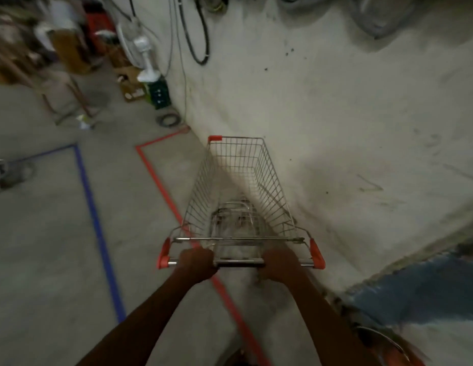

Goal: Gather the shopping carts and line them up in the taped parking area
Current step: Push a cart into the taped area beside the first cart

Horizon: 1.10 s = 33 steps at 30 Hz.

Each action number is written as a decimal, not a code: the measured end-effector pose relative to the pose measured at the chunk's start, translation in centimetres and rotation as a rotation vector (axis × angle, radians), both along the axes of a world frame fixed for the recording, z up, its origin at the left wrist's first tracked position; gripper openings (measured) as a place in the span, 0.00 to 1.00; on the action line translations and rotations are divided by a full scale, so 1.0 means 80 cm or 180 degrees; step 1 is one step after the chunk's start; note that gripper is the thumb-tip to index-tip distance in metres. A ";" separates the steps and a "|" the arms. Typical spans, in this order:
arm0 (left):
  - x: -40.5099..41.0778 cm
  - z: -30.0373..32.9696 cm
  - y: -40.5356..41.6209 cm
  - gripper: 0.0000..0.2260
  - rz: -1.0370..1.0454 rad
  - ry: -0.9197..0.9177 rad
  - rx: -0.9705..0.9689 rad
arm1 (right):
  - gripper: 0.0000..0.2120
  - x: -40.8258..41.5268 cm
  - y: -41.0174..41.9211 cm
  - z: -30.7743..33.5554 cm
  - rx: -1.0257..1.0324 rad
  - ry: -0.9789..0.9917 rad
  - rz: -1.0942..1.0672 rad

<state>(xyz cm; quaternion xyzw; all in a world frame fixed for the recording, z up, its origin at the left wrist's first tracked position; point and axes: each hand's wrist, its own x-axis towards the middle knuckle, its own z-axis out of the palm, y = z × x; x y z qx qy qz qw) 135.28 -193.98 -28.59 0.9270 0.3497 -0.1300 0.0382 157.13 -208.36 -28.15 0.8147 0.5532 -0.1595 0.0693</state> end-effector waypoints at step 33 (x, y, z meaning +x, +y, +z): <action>0.064 -0.002 -0.285 0.14 0.2422 -0.0165 -0.0296 | 0.20 0.109 -0.049 0.038 0.0060 -0.0348 0.2371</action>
